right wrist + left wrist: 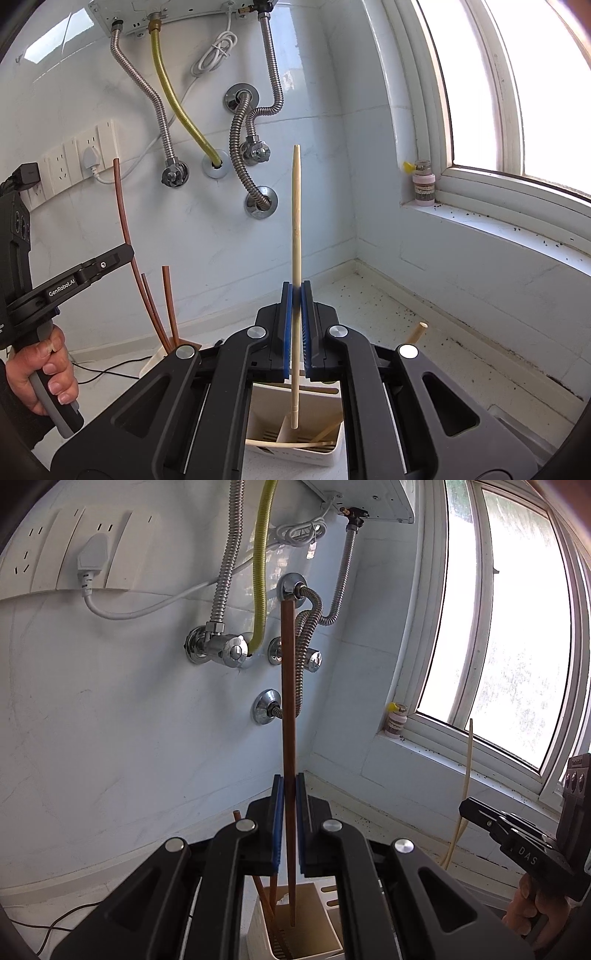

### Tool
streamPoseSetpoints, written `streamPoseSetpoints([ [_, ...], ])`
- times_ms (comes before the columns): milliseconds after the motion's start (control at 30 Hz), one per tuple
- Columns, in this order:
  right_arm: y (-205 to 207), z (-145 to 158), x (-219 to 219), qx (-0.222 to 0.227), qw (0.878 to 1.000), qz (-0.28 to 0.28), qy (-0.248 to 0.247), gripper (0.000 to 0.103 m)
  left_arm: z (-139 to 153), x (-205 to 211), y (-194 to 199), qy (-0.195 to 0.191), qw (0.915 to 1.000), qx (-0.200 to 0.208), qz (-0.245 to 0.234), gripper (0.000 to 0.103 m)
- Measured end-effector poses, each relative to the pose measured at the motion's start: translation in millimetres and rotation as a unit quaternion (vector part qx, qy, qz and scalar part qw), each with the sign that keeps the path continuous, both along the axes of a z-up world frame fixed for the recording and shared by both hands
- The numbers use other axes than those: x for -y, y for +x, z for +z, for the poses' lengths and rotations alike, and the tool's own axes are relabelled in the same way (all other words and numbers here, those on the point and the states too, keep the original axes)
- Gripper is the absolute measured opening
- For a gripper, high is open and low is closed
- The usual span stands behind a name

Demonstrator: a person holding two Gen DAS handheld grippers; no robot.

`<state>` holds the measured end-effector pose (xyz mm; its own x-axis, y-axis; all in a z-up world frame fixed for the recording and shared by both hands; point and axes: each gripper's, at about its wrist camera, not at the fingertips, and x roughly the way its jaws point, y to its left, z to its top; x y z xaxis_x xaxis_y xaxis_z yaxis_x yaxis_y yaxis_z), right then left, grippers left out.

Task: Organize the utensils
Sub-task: 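Lower the dark and pale chopsticks into the holder slots, then open both tools to release the chopsticks in the holder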

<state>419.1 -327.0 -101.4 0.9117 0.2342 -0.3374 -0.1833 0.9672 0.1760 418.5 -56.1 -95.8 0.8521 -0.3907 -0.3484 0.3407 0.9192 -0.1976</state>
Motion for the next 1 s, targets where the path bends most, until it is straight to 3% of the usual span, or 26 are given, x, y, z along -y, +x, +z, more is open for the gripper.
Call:
streamPoseSetpoints([
  [467, 1.2, -6.2, -2.9, -0.001, 1.0, 0.006, 0.001, 0.005, -1.2, 2.8, -5.0, 0.009, 0.9999, 0.01, -0.001, 0.006],
  [600, -0.5, -7.0, -2.2, -0.001, 1.0, 0.002, 0.005, 0.022, -3.2, 5.6, -7.5, 0.018, 0.9998, 0.011, -0.003, 0.006],
  [700, -1.5, -7.4, -2.2, 0.0, 1.0, 0.002, 0.004, 0.022, -4.4, 6.9, -9.1, 0.024, 0.9996, 0.013, -0.002, 0.006],
  [767, -2.0, -6.8, -2.1, 0.001, 1.0, 0.003, 0.006, 0.022, -3.7, 6.8, -12.0, 0.025, 0.9995, 0.02, 0.001, 0.021],
  [800, -2.5, -6.4, -1.8, 0.002, 1.0, 0.003, 0.006, 0.022, -3.0, 6.0, -13.9, 0.022, 0.9994, 0.026, 0.006, 0.044],
  [833, -3.0, -6.1, -1.5, 0.003, 1.0, 0.003, 0.006, 0.022, -1.9, 4.7, -15.8, 0.018, 0.9991, 0.035, 0.013, 0.053],
  [1000, -3.4, -4.3, -1.5, 0.005, 1.0, 0.005, 0.005, 0.022, 1.3, 6.3, -16.6, 0.023, 0.9987, 0.042, 0.013, 0.053],
])
